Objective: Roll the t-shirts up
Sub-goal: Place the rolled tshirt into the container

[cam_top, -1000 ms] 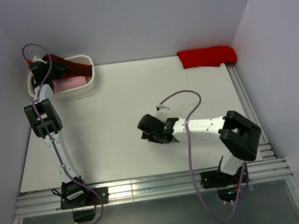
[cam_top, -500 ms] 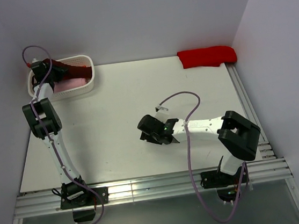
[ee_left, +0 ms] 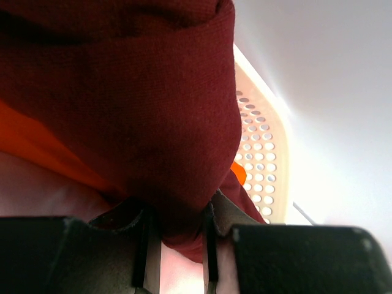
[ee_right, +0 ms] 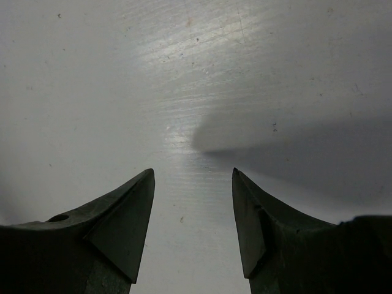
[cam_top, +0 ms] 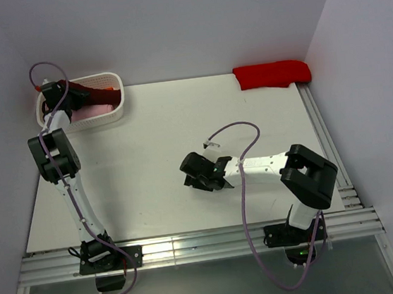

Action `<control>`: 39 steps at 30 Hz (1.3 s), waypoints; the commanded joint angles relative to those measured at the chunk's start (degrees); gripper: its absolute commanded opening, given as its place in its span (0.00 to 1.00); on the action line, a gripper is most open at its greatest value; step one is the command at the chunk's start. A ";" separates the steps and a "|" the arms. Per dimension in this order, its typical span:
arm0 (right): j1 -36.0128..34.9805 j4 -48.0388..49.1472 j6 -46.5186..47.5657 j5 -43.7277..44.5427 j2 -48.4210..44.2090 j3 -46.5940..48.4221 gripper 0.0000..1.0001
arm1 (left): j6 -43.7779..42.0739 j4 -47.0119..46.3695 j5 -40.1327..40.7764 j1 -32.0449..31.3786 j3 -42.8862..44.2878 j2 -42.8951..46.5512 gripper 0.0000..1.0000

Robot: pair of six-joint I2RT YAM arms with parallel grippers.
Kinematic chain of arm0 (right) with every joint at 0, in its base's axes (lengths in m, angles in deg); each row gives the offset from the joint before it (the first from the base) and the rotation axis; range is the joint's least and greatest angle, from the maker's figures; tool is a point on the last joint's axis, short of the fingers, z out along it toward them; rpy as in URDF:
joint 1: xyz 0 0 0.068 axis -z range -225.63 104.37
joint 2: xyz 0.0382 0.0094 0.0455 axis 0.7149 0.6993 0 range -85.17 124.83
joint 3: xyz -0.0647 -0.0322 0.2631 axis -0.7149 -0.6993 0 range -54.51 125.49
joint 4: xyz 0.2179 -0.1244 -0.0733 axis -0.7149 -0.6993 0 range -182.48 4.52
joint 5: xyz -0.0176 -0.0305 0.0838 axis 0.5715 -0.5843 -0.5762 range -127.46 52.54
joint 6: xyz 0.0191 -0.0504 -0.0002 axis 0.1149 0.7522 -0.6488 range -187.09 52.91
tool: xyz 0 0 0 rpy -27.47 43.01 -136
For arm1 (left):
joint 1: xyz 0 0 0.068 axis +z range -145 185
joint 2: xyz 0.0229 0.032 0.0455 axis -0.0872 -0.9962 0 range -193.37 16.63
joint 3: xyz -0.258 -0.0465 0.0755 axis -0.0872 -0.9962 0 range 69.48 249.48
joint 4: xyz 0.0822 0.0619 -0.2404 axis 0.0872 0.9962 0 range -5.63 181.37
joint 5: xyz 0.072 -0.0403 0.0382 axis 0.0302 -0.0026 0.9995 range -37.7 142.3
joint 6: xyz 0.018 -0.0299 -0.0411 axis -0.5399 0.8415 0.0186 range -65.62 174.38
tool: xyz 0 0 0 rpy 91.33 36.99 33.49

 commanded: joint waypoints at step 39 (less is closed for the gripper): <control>0.39 4.00 3.28 -3.36 2.95 1.48 0.61 | -11.38 10.66 -2.13 -1.62 5.31 9.82 0.82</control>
